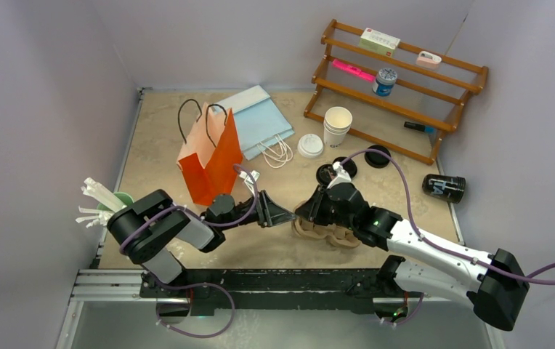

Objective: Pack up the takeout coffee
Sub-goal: Pick up the cup tray from the cup tray.

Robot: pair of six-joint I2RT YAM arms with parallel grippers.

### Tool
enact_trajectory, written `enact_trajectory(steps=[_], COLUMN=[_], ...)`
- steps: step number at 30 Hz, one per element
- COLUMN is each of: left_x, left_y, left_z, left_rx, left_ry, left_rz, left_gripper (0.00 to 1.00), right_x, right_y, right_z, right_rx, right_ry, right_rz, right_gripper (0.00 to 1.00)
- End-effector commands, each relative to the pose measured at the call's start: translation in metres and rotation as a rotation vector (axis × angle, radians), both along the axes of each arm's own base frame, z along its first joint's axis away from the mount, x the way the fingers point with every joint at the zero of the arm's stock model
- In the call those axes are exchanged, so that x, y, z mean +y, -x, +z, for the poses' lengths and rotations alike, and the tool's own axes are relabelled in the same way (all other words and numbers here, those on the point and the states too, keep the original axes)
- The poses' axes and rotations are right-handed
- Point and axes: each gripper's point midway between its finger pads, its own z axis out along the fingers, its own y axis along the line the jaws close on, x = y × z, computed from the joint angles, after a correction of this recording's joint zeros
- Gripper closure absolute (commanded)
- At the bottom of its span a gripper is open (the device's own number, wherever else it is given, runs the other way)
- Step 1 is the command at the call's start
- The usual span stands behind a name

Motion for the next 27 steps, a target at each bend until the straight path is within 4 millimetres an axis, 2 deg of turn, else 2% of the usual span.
enact_trajectory(steps=[1,14,27], left_x=[-0.008,-0.011,-0.014], left_y=[0.002,0.001,-0.001], left_z=[0.022,0.018,0.01], left_rx=[-0.056,-0.054,-0.054], left_ry=[0.082,0.074,0.054], left_rz=[-0.033,-0.043,-0.053], left_gripper=[0.53,0.73,0.9], right_x=[0.008,0.01,0.01], right_y=[0.0,0.0,0.001], right_z=[0.01,0.016,0.025], right_rx=[-0.011,-0.017,-0.031], right_ry=[-0.055,-0.069,-0.09], right_rz=[0.008,0.02,0.022], right_gripper=[0.86,0.85,0.7])
